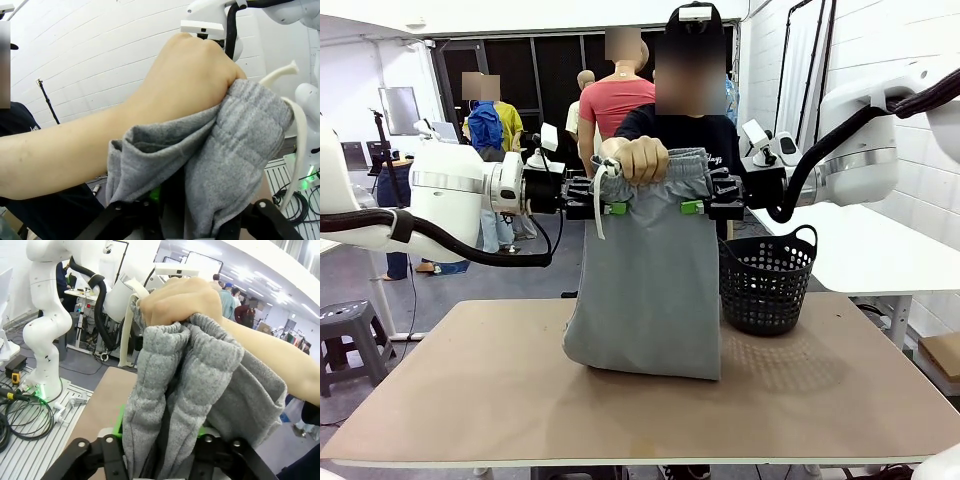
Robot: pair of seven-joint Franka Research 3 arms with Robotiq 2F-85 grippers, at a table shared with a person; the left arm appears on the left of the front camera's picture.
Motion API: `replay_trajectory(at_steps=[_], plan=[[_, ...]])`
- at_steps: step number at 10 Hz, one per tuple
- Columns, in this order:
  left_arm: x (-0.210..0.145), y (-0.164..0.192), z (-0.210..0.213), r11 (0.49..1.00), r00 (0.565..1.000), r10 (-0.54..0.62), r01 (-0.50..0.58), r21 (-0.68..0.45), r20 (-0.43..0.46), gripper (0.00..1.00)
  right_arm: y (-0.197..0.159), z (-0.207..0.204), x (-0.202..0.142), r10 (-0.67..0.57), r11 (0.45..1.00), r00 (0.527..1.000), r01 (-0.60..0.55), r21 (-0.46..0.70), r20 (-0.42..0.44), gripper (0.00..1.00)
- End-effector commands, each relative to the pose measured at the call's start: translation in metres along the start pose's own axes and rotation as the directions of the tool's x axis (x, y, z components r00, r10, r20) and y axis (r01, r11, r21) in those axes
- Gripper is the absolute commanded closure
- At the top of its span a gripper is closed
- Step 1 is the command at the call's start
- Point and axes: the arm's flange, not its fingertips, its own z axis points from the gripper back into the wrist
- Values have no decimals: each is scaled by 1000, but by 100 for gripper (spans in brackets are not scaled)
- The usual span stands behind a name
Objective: Fold the training pants.
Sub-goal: Release the ends of the Training pants and then grab the overlapped ends.
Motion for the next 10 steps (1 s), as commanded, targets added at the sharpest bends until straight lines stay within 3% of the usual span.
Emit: replay_trajectory(at_steps=[1,7,10], plan=[[0,-1,0,1000,1000,5,-6,31,21,0,-5,-4,0,-41,999,999,41,-14,3,0],[-3,-16,9,998,998,52,-53,33,20,0,-6,-5,-2,-82,997,996,82,-12,32,0],[-5,-20,19,996,999,49,-50,78,11,0,-4,-2,-1,-102,994,995,102,-28,8,0]])
